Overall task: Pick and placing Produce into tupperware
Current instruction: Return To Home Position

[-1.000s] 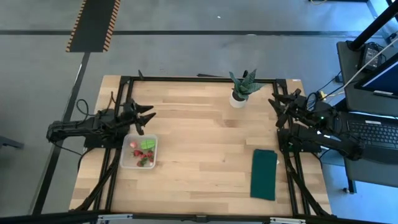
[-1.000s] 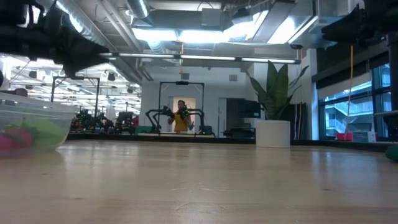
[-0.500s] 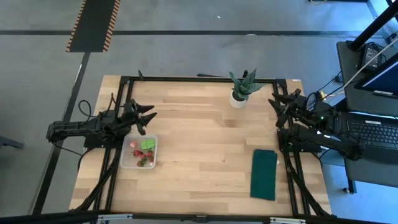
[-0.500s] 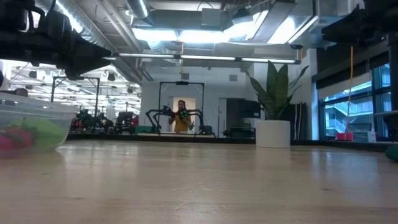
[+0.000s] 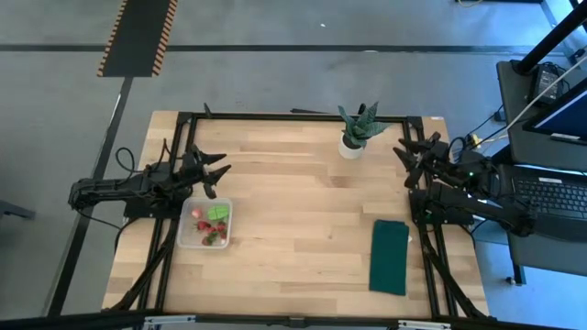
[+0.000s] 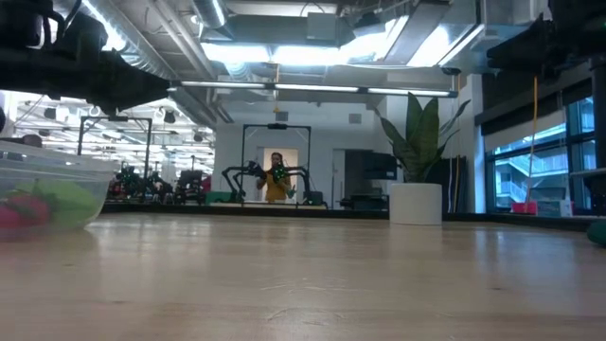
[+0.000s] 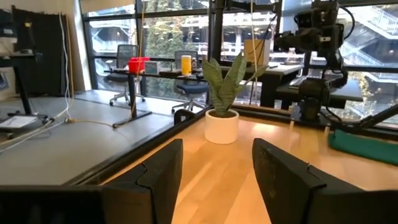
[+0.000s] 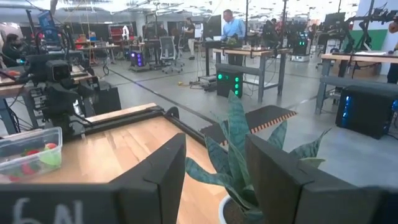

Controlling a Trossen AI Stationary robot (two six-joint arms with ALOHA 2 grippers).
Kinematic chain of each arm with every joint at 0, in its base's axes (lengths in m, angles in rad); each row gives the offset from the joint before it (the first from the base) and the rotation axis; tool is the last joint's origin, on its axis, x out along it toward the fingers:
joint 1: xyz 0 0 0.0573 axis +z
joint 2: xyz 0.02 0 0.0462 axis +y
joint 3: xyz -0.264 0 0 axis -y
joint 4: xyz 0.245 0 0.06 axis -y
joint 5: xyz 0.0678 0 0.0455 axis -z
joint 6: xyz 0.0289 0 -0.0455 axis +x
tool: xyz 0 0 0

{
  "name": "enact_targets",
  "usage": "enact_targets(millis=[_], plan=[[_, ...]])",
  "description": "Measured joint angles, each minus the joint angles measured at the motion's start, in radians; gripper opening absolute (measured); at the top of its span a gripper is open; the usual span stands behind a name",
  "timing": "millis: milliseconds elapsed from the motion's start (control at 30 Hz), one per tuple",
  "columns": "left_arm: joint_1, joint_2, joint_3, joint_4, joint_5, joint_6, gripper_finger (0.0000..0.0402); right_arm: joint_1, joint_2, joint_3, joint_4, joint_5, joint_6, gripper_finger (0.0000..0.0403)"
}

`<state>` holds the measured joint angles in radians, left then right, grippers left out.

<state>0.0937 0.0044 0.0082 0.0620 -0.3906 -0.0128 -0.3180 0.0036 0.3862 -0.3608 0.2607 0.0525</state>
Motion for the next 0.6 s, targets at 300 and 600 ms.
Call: enact_targets(millis=[300,600], plan=[[0.0,0.025,0.0,0.0,-0.003,0.042,0.0192,0.0,0.0,0.0,-0.077,0.0,0.03,0.0168],[0.0,0.088,0.0,0.0,-0.009,0.015,0.0187,0.0,0.0,0.0,-0.064,0.0,0.071,0.0168]])
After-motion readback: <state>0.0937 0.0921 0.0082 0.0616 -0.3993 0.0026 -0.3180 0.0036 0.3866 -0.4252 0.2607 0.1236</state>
